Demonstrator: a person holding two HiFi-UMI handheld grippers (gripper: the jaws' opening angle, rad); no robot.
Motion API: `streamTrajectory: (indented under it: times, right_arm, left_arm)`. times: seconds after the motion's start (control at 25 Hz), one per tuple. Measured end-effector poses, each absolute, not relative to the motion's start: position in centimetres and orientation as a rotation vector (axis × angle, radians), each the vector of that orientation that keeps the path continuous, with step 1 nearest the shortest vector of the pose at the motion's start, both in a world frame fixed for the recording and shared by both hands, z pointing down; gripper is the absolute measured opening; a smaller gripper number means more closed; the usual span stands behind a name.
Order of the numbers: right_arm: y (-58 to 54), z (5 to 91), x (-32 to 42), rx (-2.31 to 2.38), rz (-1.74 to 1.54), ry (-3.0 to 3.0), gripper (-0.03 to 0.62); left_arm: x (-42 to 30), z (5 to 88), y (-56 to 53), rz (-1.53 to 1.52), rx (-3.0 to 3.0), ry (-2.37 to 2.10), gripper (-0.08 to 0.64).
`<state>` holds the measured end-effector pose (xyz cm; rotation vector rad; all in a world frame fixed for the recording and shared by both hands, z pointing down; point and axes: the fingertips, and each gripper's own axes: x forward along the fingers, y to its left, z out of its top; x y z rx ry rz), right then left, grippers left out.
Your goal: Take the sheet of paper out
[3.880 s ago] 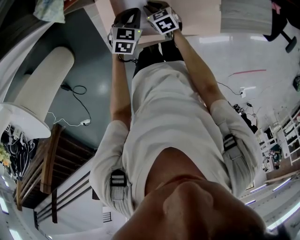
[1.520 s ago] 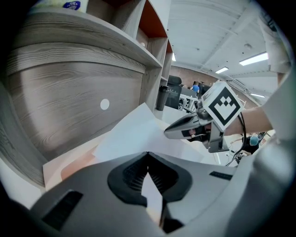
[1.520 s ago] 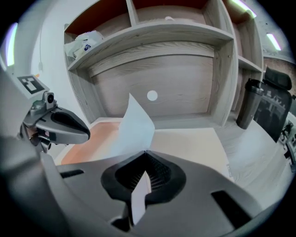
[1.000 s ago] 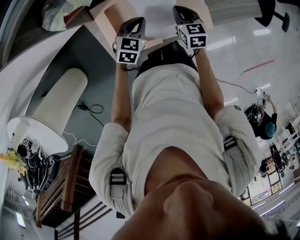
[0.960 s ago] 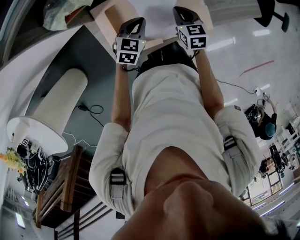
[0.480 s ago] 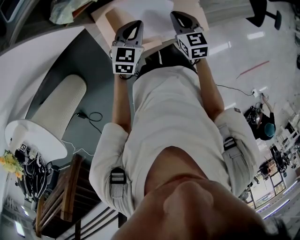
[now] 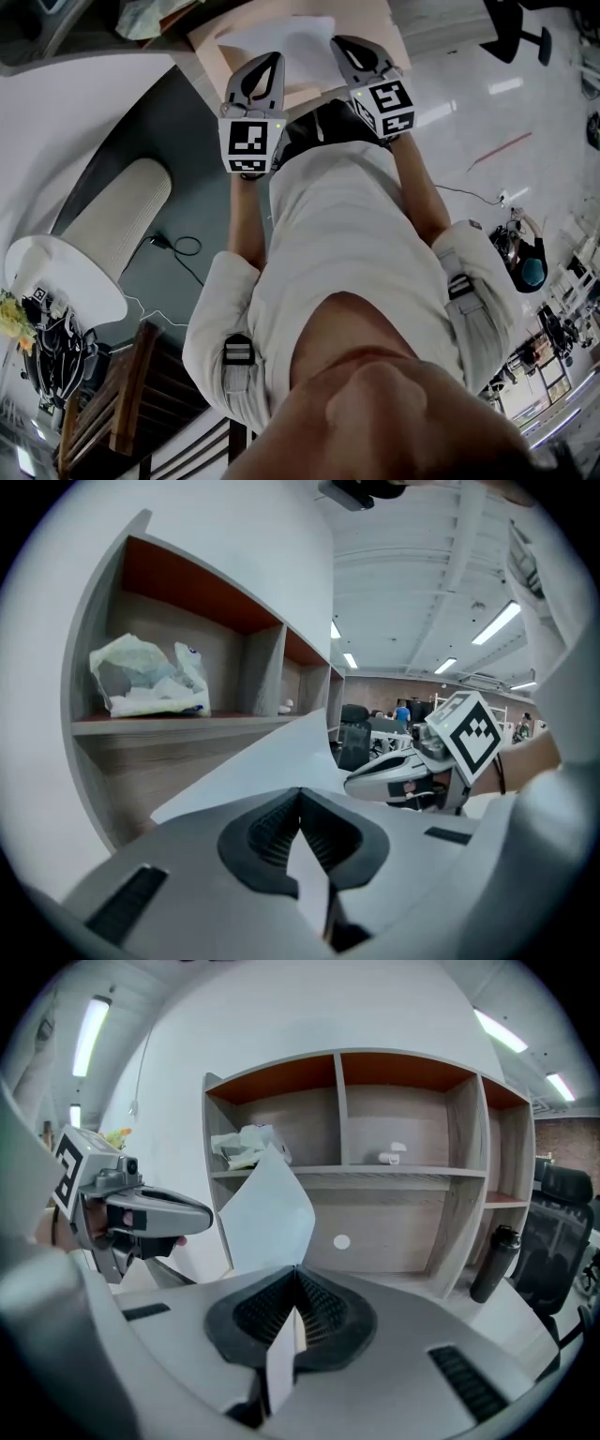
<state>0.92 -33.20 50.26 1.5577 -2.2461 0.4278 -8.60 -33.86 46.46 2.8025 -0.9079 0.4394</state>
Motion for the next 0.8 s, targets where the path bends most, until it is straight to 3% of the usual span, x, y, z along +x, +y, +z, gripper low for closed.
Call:
streamTrajectory:
  times: [0.8]
  right_arm:
    - [-30.1,33.8,-2.1,1.364,0.100,-2.682,0.021]
  left_arm:
    - [-11.7,32.5,-29.3,0.170,2.716,-1.432,0.011]
